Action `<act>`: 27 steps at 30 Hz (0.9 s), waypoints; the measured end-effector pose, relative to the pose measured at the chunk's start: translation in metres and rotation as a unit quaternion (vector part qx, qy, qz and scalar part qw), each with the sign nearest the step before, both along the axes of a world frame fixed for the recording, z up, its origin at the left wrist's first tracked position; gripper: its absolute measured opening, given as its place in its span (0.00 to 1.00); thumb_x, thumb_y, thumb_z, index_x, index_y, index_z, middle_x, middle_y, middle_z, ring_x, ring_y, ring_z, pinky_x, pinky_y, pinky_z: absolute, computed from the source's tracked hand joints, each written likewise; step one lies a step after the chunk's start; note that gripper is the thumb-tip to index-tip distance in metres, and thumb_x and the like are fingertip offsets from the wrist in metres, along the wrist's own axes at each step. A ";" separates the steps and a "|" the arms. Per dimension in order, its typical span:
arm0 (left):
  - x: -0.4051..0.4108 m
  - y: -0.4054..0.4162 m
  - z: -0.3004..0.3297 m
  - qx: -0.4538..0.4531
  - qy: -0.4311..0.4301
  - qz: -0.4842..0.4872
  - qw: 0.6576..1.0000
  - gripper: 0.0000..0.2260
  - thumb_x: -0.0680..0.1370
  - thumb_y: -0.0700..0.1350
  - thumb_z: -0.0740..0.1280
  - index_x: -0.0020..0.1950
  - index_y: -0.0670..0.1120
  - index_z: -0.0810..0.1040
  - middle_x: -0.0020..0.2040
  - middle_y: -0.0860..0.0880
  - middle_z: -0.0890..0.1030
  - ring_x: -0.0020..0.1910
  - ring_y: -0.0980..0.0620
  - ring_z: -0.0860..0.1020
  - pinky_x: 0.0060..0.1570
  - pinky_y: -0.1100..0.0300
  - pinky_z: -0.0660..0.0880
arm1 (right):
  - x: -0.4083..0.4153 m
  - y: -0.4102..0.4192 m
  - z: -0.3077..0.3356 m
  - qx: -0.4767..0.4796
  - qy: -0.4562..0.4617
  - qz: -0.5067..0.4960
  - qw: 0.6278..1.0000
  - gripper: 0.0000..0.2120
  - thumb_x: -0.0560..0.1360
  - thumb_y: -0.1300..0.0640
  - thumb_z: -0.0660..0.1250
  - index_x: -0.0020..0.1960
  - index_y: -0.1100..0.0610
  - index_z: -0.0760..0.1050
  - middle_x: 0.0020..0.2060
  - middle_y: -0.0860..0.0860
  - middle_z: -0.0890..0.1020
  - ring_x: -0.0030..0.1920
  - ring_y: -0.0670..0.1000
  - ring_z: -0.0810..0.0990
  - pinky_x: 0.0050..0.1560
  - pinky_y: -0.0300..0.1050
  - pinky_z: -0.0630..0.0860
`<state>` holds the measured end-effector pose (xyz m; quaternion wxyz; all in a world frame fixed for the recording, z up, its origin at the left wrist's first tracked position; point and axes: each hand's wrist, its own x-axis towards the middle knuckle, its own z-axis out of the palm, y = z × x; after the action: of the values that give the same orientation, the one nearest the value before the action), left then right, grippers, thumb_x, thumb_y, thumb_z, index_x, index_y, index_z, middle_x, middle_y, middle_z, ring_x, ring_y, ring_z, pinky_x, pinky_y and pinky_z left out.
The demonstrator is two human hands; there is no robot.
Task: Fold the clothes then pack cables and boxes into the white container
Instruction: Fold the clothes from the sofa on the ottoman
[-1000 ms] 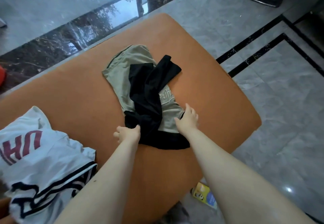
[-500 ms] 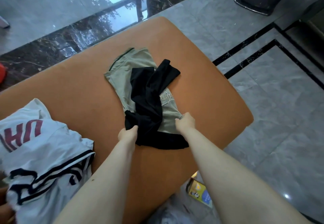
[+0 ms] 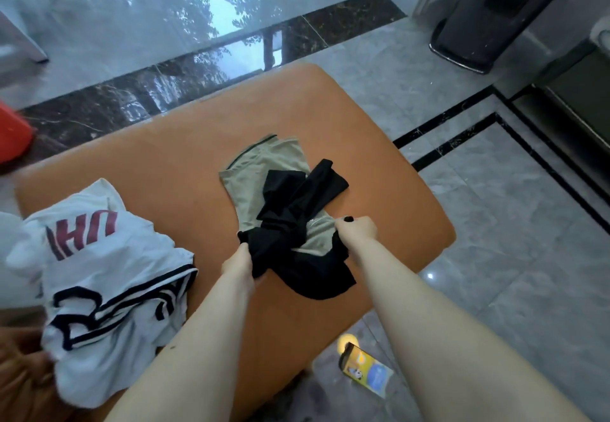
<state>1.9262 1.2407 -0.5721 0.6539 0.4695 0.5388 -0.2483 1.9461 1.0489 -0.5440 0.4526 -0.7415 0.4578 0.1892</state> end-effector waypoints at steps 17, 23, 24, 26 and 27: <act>0.126 0.002 -0.028 0.037 0.045 0.156 0.986 0.18 0.82 0.41 0.54 0.73 0.39 0.62 0.68 0.38 0.72 0.62 0.41 0.77 0.53 0.51 0.76 | 0.167 0.027 -0.041 0.125 0.001 0.090 0.988 0.15 0.76 0.61 0.60 0.63 0.60 0.72 0.43 0.54 0.77 0.42 0.53 0.78 0.40 0.44 0.74; 0.133 -0.001 -0.056 0.039 0.063 0.102 0.992 0.18 0.81 0.40 0.55 0.72 0.41 0.64 0.67 0.40 0.73 0.61 0.43 0.78 0.48 0.53 0.75 | 0.162 0.054 -0.063 0.144 0.020 0.231 0.962 0.17 0.77 0.64 0.58 0.63 0.56 0.73 0.57 0.54 0.77 0.48 0.53 0.77 0.42 0.39 0.72; 0.134 -0.001 -0.057 0.039 0.066 0.098 0.992 0.18 0.81 0.39 0.55 0.72 0.41 0.64 0.66 0.40 0.74 0.60 0.43 0.78 0.47 0.53 0.75 | 0.162 0.059 -0.064 0.127 0.015 0.244 0.961 0.17 0.77 0.64 0.58 0.64 0.56 0.73 0.57 0.53 0.77 0.51 0.54 0.78 0.45 0.39 0.73; 0.132 0.001 -0.057 0.037 0.070 0.087 0.993 0.19 0.81 0.39 0.55 0.72 0.41 0.64 0.67 0.40 0.73 0.60 0.43 0.78 0.47 0.53 0.75 | 0.160 0.068 -0.064 0.100 0.004 0.256 0.962 0.16 0.76 0.64 0.58 0.63 0.58 0.74 0.59 0.55 0.78 0.52 0.53 0.77 0.50 0.41 0.72; 0.130 0.004 -0.055 0.035 0.068 0.081 0.994 0.19 0.81 0.40 0.55 0.72 0.41 0.63 0.67 0.40 0.73 0.61 0.44 0.77 0.48 0.53 0.75 | 0.158 0.074 -0.062 0.090 -0.002 0.264 0.960 0.16 0.76 0.64 0.59 0.62 0.58 0.75 0.59 0.56 0.78 0.53 0.54 0.77 0.52 0.43 0.73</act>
<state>2.0562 1.2446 -0.6268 0.6172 0.4288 0.6263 -0.2071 2.1045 1.1226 -0.6058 0.4526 -0.7921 0.2262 0.3413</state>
